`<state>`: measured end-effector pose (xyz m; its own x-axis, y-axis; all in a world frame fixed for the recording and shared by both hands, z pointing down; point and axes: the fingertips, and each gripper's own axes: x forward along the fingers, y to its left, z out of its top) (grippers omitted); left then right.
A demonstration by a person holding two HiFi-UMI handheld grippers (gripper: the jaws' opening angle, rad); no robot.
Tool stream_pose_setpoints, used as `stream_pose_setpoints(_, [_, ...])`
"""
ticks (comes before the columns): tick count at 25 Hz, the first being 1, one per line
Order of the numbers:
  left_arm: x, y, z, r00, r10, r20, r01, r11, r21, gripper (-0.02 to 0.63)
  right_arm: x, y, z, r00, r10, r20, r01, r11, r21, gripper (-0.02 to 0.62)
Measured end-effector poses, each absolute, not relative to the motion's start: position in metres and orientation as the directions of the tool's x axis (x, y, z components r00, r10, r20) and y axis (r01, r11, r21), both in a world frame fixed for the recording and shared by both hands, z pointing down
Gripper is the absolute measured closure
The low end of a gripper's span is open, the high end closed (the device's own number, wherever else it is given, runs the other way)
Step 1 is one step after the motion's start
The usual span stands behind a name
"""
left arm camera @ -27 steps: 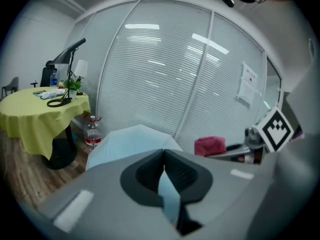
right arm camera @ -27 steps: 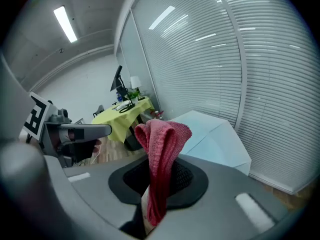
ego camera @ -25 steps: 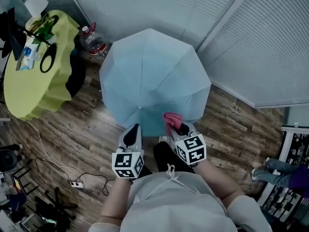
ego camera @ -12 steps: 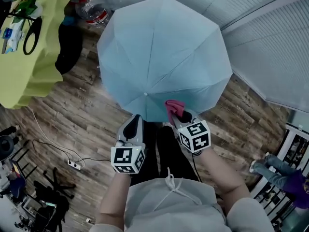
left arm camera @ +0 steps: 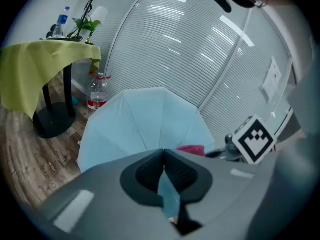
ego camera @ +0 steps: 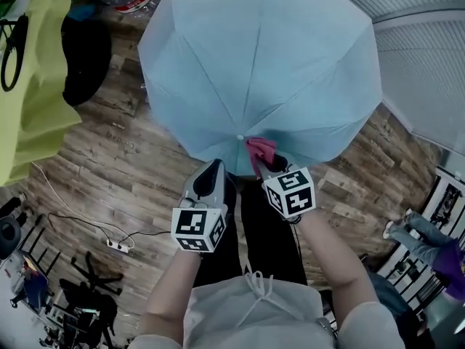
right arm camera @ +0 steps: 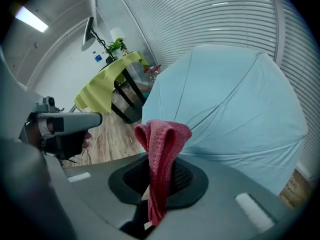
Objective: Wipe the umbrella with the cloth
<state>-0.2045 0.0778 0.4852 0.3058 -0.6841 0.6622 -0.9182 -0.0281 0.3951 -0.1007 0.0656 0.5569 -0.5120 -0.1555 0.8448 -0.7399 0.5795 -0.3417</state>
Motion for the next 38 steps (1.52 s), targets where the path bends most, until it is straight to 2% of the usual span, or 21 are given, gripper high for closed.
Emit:
stream_pose_setpoints(11, [-0.246,0.080,0.530,0.358,-0.628,0.691,-0.922,-0.118,0.370,0.600,-0.148,0.048,0.621,-0.414,-0.133,0.900,-0.762,0.591,-0.263,0.540])
stream_pose_setpoints(19, [-0.250,0.073,0.544,0.312,-0.632,0.710,-0.930,-0.048,0.365,0.600,-0.137,0.035,0.635,-0.424,-0.135,0.895,-0.724,0.644,-0.246,0.537])
stream_pose_setpoints(30, [-0.177,0.059,0.544,0.213,-0.657,0.723,-0.922,0.110,0.372,0.600,-0.102,0.001,0.618,-0.500,-0.064,0.863,-0.586,0.760,-0.283,0.532])
stream_pose_setpoints(38, [-0.121,0.023,0.532,0.216,-0.676,0.704,-0.919,0.103,0.381,0.599,-0.059,-0.049,0.595,-0.477,-0.077,0.875,-0.557,0.797,-0.234,0.532])
